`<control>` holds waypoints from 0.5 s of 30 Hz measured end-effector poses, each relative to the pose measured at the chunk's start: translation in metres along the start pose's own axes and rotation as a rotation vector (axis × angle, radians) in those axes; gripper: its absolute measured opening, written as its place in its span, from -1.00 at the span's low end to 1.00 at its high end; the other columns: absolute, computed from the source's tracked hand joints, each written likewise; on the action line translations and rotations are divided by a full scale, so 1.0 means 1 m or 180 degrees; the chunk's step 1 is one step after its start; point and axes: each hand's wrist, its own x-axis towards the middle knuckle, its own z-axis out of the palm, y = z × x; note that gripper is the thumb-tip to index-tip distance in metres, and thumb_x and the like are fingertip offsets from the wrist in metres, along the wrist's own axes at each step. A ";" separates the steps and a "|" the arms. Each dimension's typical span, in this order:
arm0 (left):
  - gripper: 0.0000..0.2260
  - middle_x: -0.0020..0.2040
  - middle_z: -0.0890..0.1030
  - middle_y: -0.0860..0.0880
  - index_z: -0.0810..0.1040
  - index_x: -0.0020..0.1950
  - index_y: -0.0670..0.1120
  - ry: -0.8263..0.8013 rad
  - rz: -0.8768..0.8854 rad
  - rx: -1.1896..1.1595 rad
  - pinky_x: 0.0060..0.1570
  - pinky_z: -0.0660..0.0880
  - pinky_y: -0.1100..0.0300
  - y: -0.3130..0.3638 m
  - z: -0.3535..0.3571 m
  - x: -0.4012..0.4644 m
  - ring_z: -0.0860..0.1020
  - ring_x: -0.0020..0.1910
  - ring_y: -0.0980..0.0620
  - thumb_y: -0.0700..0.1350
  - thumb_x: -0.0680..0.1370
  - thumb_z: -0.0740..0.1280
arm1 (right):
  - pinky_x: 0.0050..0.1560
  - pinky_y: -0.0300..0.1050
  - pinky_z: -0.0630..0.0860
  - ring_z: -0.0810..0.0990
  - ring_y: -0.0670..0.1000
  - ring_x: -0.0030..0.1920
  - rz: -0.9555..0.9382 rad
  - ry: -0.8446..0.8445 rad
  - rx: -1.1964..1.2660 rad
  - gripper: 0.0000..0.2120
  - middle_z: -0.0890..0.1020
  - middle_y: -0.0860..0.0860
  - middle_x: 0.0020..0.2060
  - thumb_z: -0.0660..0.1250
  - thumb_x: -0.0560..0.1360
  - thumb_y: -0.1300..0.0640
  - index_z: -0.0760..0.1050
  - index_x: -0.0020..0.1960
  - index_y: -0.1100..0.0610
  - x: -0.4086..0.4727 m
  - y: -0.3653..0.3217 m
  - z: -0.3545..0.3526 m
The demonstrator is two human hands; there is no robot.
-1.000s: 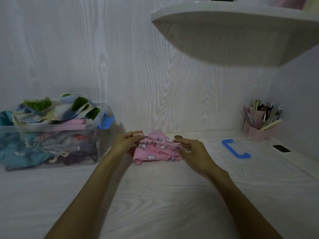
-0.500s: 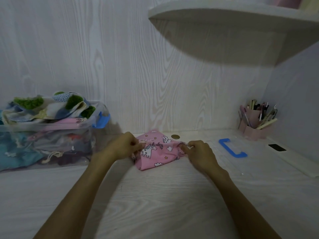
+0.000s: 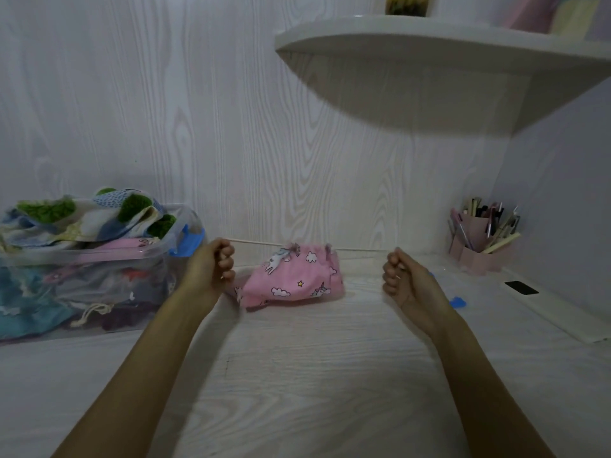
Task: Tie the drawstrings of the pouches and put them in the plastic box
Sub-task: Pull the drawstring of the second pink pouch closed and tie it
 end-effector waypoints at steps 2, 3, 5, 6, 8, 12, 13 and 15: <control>-0.73 -0.58 0.35 0.11 0.28 -0.28 -0.04 0.0234 0.0203 -0.0298 -0.69 0.15 0.39 0.000 0.000 0.001 0.25 -0.68 0.20 -0.22 0.61 0.05 | -0.59 -0.34 0.26 0.30 -0.15 -0.61 -0.0180 0.0537 0.0400 -0.67 0.38 -0.09 -0.59 0.08 0.63 0.07 0.31 -0.30 0.09 0.007 0.001 -0.007; -0.72 -0.58 0.35 0.11 0.26 -0.29 -0.04 0.0344 0.0289 -0.0371 -0.69 0.14 0.40 -0.002 0.002 0.002 0.25 -0.69 0.20 -0.23 0.61 0.04 | -0.61 -0.34 0.26 0.29 -0.16 -0.62 -0.0240 0.0734 0.0511 -0.67 0.39 -0.09 -0.60 0.07 0.63 0.08 0.31 -0.30 0.09 0.009 0.002 -0.010; -0.70 -0.57 0.34 0.12 0.25 -0.30 -0.04 0.0533 0.0416 -0.0480 -0.69 0.14 0.42 -0.005 0.010 0.002 0.25 -0.70 0.20 -0.23 0.63 0.01 | -0.61 -0.35 0.25 0.29 -0.16 -0.63 -0.0334 0.1021 0.0678 -0.67 0.39 -0.08 -0.56 0.07 0.64 0.09 0.31 -0.30 0.09 0.012 0.005 -0.014; -0.69 -0.59 0.34 0.13 0.25 -0.31 -0.04 0.0601 0.0449 -0.0540 -0.69 0.14 0.42 -0.007 0.014 0.001 0.25 -0.70 0.20 -0.22 0.64 0.01 | -0.60 -0.35 0.26 0.29 -0.16 -0.63 -0.0374 0.1121 0.0764 -0.66 0.38 -0.06 -0.51 0.06 0.64 0.09 0.31 -0.30 0.10 0.012 0.005 -0.014; -0.68 -0.62 0.34 0.14 0.27 -0.31 -0.05 0.0793 0.0535 -0.0554 -0.67 0.15 0.42 -0.012 0.021 -0.001 0.25 -0.68 0.20 -0.23 0.63 0.02 | -0.58 -0.35 0.26 0.29 -0.15 -0.60 -0.0436 0.1279 0.0856 -0.66 0.35 -0.04 -0.43 0.06 0.64 0.10 0.31 -0.30 0.09 0.011 0.006 -0.011; -0.71 -0.43 0.34 0.08 0.30 -0.31 -0.04 0.0948 0.0586 -0.0191 -0.64 0.18 0.40 -0.014 0.020 -0.004 0.25 -0.57 0.21 -0.24 0.60 0.06 | -0.48 -0.27 0.27 0.28 -0.08 -0.48 -0.0486 0.1874 -0.0050 -0.68 0.39 0.00 -0.41 0.08 0.61 0.17 0.33 -0.32 0.11 0.012 0.005 -0.009; -0.73 -0.39 0.35 0.06 0.32 -0.30 -0.04 0.0782 0.0482 0.0103 -0.63 0.21 0.39 -0.011 0.017 -0.003 0.27 -0.56 0.20 -0.24 0.59 0.07 | -0.43 -0.22 0.29 0.31 -0.05 -0.46 -0.0434 0.2099 -0.0621 -0.68 0.41 0.03 -0.41 0.09 0.59 0.18 0.35 -0.33 0.12 0.013 0.004 -0.014; -0.76 -0.34 0.43 0.02 0.40 -0.26 -0.06 0.0475 0.0231 0.1201 -0.52 0.31 0.34 -0.003 0.008 -0.005 0.36 -0.46 0.14 -0.21 0.59 0.11 | -0.37 -0.14 0.29 0.35 0.00 -0.43 -0.0169 0.2235 -0.1762 -0.71 0.44 0.07 -0.41 0.12 0.55 0.17 0.42 -0.32 0.18 0.012 0.001 -0.025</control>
